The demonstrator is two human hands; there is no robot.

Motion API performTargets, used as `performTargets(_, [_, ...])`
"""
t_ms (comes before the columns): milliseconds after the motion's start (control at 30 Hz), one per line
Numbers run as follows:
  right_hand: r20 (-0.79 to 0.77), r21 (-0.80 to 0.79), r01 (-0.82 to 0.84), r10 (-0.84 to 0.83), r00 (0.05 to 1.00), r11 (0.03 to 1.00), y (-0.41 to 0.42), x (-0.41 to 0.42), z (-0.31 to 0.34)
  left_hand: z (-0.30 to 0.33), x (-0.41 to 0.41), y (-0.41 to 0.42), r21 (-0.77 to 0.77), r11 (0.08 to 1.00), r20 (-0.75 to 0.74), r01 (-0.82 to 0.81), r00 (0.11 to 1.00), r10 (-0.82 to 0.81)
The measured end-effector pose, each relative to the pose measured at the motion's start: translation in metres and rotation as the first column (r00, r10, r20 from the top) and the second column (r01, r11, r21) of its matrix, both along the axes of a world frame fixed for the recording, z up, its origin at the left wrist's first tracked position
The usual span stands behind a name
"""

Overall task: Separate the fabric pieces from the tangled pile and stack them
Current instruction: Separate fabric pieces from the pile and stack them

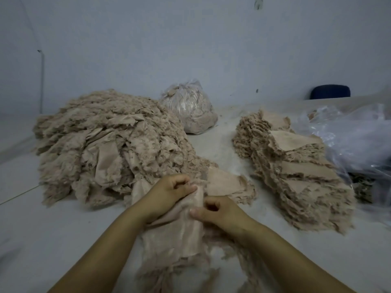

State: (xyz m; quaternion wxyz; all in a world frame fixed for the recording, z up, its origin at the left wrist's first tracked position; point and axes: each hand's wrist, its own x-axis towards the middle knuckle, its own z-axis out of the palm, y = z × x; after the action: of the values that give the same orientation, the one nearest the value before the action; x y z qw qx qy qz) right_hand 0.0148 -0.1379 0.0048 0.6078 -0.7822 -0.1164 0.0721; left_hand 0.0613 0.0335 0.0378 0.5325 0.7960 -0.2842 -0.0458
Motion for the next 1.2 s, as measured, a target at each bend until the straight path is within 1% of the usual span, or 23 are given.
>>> performTargets(67, [0.034, 0.124, 0.05, -0.054, 0.998, 0.991, 0.004, 0.0, -0.003, 0.002, 0.001, -0.008, -0.064, 0.997, 0.004, -0.04, 0.999, 0.041])
performTargets(133, [0.018, 0.182, 0.125, -0.13, 0.991, 0.975, 0.001, -0.001, -0.003, 0.0, 0.006, -0.008, -0.055, 0.991, 0.047, -0.122, 0.991, 0.125])
performTargets(200, [-0.031, 0.169, 0.114, -0.111, 0.993, 0.979, -0.006, 0.0, -0.006, -0.008, 0.01, -0.006, 0.003, 0.982, 0.082, -0.191, 0.978, 0.191])
performTargets(233, [-0.058, 0.166, 0.079, -0.07, 0.996, 0.983, -0.009, -0.001, -0.005, -0.013, 0.011, -0.006, 0.022, 0.978, 0.098, -0.206, 0.974, 0.203])
performTargets(300, [-0.126, 0.191, 0.02, 0.004, 0.992, 0.981, -0.011, -0.005, -0.002, -0.022, 0.008, -0.01, 0.01, 0.978, 0.113, -0.208, 0.972, 0.206])
performTargets(333, [-0.138, 0.208, 0.033, -0.004, 0.99, 0.978, -0.011, -0.006, -0.001, -0.024, 0.006, -0.013, -0.013, 0.98, 0.112, -0.201, 0.973, 0.201])
performTargets(400, [-0.128, 0.239, 0.156, -0.128, 0.983, 0.958, -0.01, -0.002, -0.001, -0.028, 0.005, -0.018, -0.027, 0.982, 0.127, -0.187, 0.974, 0.189])
performTargets(467, [-0.108, 0.294, 0.244, -0.222, 0.969, 0.924, -0.009, 0.002, -0.001, -0.031, 0.007, -0.022, -0.038, 0.97, 0.128, -0.239, 0.962, 0.242])
performTargets(533, [-0.082, 0.319, 0.274, -0.262, 0.962, 0.907, -0.008, 0.003, -0.003, -0.031, 0.01, -0.023, -0.088, 0.932, 0.07, -0.353, 0.931, 0.359])
performTargets(600, [-0.068, 0.343, 0.282, -0.276, 0.959, 0.896, -0.01, 0.002, -0.007, -0.033, 0.015, -0.018, -0.15, 0.864, -0.028, -0.48, 0.876, 0.482])
performTargets(667, [-0.11, 0.344, 0.267, -0.244, 0.964, 0.9, -0.015, 0.0, -0.008, -0.034, 0.019, -0.01, -0.199, 0.793, -0.137, -0.576, 0.817, 0.559])
performTargets(700, [-0.137, 0.316, 0.233, -0.199, 0.97, 0.92, -0.016, -0.001, -0.007, -0.034, 0.02, -0.009, -0.203, 0.786, -0.15, -0.583, 0.812, 0.564])
performTargets(767, [-0.164, 0.199, 0.146, -0.114, 0.98, 0.969, -0.016, -0.002, -0.005, -0.035, 0.018, -0.013, -0.184, 0.838, -0.061, -0.513, 0.857, 0.512])
performTargets(800, [-0.149, 0.134, 0.124, -0.104, 0.983, 0.983, -0.013, -0.002, -0.005, -0.036, 0.016, -0.018, -0.162, 0.868, -0.002, -0.469, 0.88, 0.475])
performTargets(867, [-0.05, 0.066, 0.162, -0.159, 0.986, 0.985, -0.007, -0.001, -0.004, -0.036, 0.011, -0.025, -0.134, 0.91, 0.076, -0.393, 0.911, 0.404])
performTargets(900, [0.003, 0.078, 0.195, -0.196, 0.981, 0.978, -0.005, 0.0, -0.004, -0.036, 0.01, -0.026, -0.131, 0.929, 0.084, -0.345, 0.93, 0.357])
performTargets(933, [0.039, 0.123, 0.236, -0.243, 0.969, 0.964, -0.005, 0.001, -0.005, -0.036, 0.009, -0.026, -0.121, 0.953, 0.065, -0.277, 0.956, 0.286])
performTargets(967, [0.044, 0.201, 0.285, -0.3, 0.953, 0.937, -0.006, 0.002, -0.006, -0.035, 0.008, -0.024, -0.093, 0.978, 0.028, -0.186, 0.981, 0.19])
performTargets(1033, [-0.013, 0.349, 0.379, -0.401, 0.916, 0.857, -0.012, 0.003, -0.006, -0.035, 0.005, -0.019, 0.002, 1.0, -0.053, 0.025, 0.998, -0.025])
performTargets(1067, [-0.032, 0.379, 0.396, -0.416, 0.909, 0.836, -0.015, 0.003, -0.005, -0.036, 0.004, -0.018, 0.044, 0.993, -0.075, 0.107, 0.992, -0.104])
performTargets(1100, [-0.039, 0.372, 0.386, -0.401, 0.915, 0.844, -0.018, 0.002, -0.005, -0.036, 0.002, -0.018, 0.067, 0.985, -0.079, 0.156, 0.985, -0.15])
performTargets(1200, [-0.029, 0.256, 0.277, -0.279, 0.96, 0.926, -0.018, -0.001, -0.006, -0.035, 0.001, -0.021, 0.073, 0.979, -0.076, 0.188, 0.98, -0.182])
